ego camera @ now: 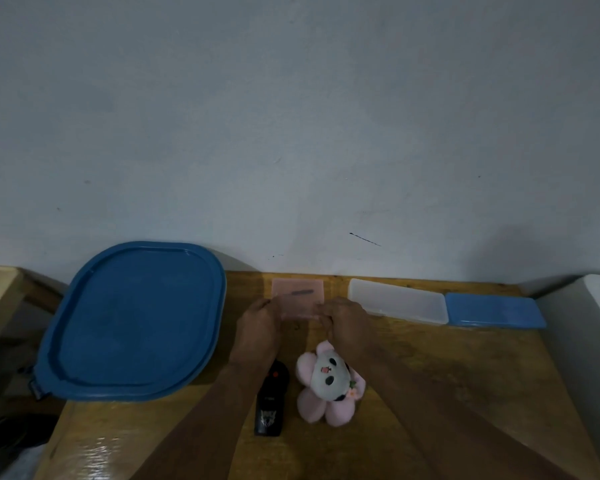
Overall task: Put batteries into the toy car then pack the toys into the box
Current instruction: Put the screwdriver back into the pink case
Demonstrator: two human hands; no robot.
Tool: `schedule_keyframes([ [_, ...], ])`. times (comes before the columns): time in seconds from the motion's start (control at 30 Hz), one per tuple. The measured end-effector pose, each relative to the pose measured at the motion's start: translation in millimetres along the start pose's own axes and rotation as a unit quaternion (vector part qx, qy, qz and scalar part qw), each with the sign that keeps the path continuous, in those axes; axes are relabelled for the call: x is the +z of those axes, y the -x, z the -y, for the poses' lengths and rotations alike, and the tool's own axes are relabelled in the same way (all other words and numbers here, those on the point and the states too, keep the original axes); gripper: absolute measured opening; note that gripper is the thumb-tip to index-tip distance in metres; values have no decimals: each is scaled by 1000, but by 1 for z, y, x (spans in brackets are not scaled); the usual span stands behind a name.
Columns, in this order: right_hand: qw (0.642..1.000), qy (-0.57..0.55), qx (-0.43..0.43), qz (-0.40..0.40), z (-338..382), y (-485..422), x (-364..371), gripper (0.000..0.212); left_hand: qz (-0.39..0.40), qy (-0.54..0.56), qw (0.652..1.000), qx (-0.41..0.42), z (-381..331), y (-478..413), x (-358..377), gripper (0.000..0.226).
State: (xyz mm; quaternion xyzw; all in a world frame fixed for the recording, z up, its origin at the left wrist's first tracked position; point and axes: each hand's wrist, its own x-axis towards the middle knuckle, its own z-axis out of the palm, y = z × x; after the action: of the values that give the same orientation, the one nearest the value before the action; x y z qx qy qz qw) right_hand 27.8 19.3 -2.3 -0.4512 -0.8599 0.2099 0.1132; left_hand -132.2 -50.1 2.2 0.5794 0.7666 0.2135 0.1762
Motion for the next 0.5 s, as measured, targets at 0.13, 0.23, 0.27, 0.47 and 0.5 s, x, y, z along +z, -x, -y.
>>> schedule_keyframes([
  [0.13,1000,-16,8,1,3,1,-3,23,4,14,1000,-14,3,1,3,24],
  [0.23,1000,-23,12,8,5,4,-6,24,7,23,999,-22,3,2,4,21],
  [0.27,1000,-25,14,9,6,4,-7,25,7,19,1000,-21,3,3,4,21],
  [0.47,1000,-3,22,4,11,11,-16,35,20,-6,1000,-18,-6,18,-4,34],
  [0.5,1000,1,27,-3,14,14,-20,35,10,-9,1000,-10,-10,22,-7,31],
])
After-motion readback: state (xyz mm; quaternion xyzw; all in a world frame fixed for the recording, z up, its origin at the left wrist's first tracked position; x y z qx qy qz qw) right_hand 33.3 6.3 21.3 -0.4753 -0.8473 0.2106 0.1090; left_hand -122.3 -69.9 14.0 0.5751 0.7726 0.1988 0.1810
